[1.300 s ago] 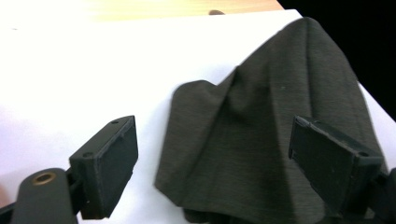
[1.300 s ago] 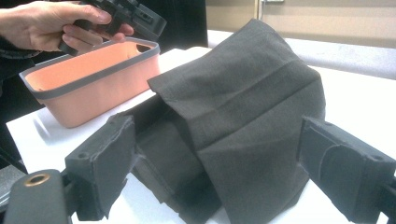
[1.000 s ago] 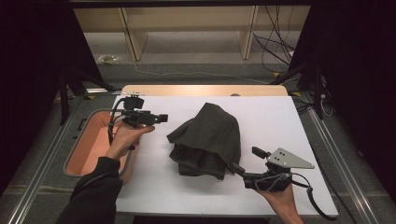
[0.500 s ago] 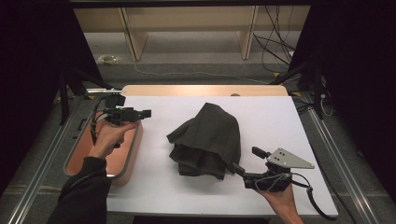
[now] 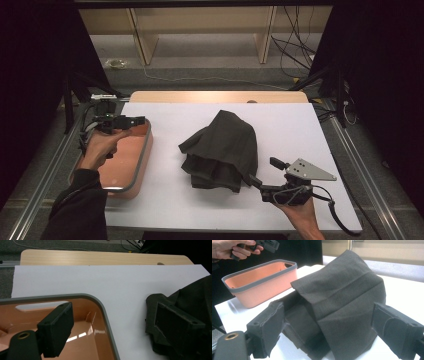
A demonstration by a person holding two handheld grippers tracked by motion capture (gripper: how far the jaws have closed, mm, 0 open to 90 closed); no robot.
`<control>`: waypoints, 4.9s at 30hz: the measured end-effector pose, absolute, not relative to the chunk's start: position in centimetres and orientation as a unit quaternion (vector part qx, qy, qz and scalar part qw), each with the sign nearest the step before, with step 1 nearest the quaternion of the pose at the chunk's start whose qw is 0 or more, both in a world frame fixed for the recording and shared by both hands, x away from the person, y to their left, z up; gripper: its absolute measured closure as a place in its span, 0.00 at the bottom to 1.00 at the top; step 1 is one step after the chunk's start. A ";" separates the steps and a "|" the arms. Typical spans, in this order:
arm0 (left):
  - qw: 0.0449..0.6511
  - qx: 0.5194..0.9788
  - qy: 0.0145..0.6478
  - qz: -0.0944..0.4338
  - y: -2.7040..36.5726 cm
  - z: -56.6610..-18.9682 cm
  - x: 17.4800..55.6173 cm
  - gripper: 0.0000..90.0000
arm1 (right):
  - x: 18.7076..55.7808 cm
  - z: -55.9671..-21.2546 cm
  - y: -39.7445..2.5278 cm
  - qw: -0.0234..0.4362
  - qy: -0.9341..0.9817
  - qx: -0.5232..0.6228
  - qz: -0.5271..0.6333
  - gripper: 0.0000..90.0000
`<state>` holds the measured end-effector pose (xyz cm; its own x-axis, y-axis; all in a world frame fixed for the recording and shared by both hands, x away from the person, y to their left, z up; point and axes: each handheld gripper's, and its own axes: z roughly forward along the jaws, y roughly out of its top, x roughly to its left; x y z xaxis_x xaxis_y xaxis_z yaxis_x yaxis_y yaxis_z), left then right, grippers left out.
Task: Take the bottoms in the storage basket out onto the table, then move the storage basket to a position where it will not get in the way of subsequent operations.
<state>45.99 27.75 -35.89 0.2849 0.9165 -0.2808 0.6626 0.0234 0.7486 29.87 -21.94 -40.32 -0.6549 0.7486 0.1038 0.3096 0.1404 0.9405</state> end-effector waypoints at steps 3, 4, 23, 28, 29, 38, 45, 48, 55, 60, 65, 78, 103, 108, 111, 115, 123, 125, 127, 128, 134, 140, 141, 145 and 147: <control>0.419 0.679 0.584 0.151 28.6 -36.1 45.9 0.17 | 29.9 -40.3 -22.0 0.202 0.728 0.363 0.545 0.14; 0.417 0.678 0.586 0.152 28.8 -36.1 45.9 0.17 | 29.9 -40.3 -22.0 0.201 0.728 0.364 0.545 0.14; 0.392 0.660 0.619 0.163 32.2 -37.5 45.4 0.17 | 29.9 -40.4 -22.0 0.201 0.730 0.364 0.542 0.14; 0.383 0.652 0.630 0.178 33.4 -37.5 45.0 0.17 | 30.0 -40.4 -22.0 0.201 0.730 0.363 0.543 0.14; 0.381 0.651 0.631 0.179 33.7 -37.4 44.9 0.17 | 30.0 -40.4 -22.0 0.200 0.730 0.363 0.543 0.14; 0.351 0.647 0.647 0.198 35.6 -37.9 44.7 0.17 | 29.9 -40.4 -22.0 0.200 0.730 0.363 0.543 0.14; 0.323 0.655 0.652 0.206 36.4 -38.2 44.7 0.17 | 29.9 -40.4 -22.0 0.201 0.730 0.363 0.543 0.14; 0.308 0.659 0.653 0.209 36.6 -38.5 44.7 0.17 | 29.9 -40.4 -22.0 0.202 0.730 0.362 0.543 0.14; 0.290 0.661 0.660 0.208 37.3 -39.2 44.8 0.17 | 29.8 -40.4 -22.0 0.201 0.730 0.362 0.543 0.14; 0.284 0.659 0.665 0.207 37.8 -39.5 44.7 0.17 | 29.9 -40.4 -22.0 0.201 0.731 0.361 0.543 0.14; 0.275 0.660 0.669 0.206 38.1 -39.7 44.7 0.17 | 29.9 -40.4 -22.0 0.201 0.731 0.360 0.543 0.14; 0.257 0.668 0.668 0.204 39.2 -40.2 44.4 0.27 | 29.7 -40.4 -21.9 0.204 0.733 0.358 0.541 0.14; 0.229 0.673 0.683 0.169 40.4 -41.4 44.1 0.93 | 29.7 -40.4 -21.8 0.203 0.734 0.358 0.540 0.14; 0.231 0.671 0.684 0.170 40.4 -41.5 44.1 0.93 | 29.7 -40.4 -21.8 0.202 0.734 0.358 0.540 0.15; 0.231 0.670 0.684 0.170 40.4 -41.5 44.0 0.93 | 29.7 -40.4 -21.7 0.202 0.735 0.358 0.539 0.15; 0.233 0.665 0.689 0.167 40.4 -41.4 44.0 0.94 | 29.7 -40.4 -21.7 0.204 0.735 0.357 0.540 0.15; 0.236 0.654 0.702 0.154 39.4 -41.3 44.4 0.94 | 29.8 -40.4 -21.6 0.204 0.735 0.357 0.539 0.14; 0.237 0.653 0.703 0.154 39.1 -41.3 44.5 0.94 | 29.8 -40.4 -21.6 0.204 0.736 0.357 0.538 0.15; 0.237 0.652 0.704 0.152 38.9 -41.3 44.7 0.94 | 29.8 -40.4 -21.6 0.204 0.736 0.357 0.538 0.15; 0.237 0.651 0.705 0.152 38.7 -41.3 44.8 0.94 | 29.8 -40.4 -21.6 0.204 0.736 0.357 0.538 0.15; 0.233 0.649 0.707 0.157 38.0 -41.3 45.2 0.94 | 29.9 -40.4 -21.6 0.203 0.736 0.357 0.537 0.15; 0.235 0.651 0.704 0.159 37.4 -41.3 45.5 0.94 | 29.9 -40.5 -21.6 0.202 0.738 0.359 0.535 0.15; 0.236 0.651 0.704 0.159 37.2 -41.3 45.6 0.94 | 29.9 -40.5 -21.6 0.202 0.738 0.360 0.534 0.15; 0.233 0.653 0.702 0.162 37.0 -41.3 45.7 0.94 | 29.9 -40.5 -21.6 0.201 0.738 0.360 0.534 0.15; 0.236 0.652 0.703 0.160 37.0 -41.3 45.7 0.94 | 29.9 -40.5 -21.6 0.202 0.739 0.361 0.533 0.15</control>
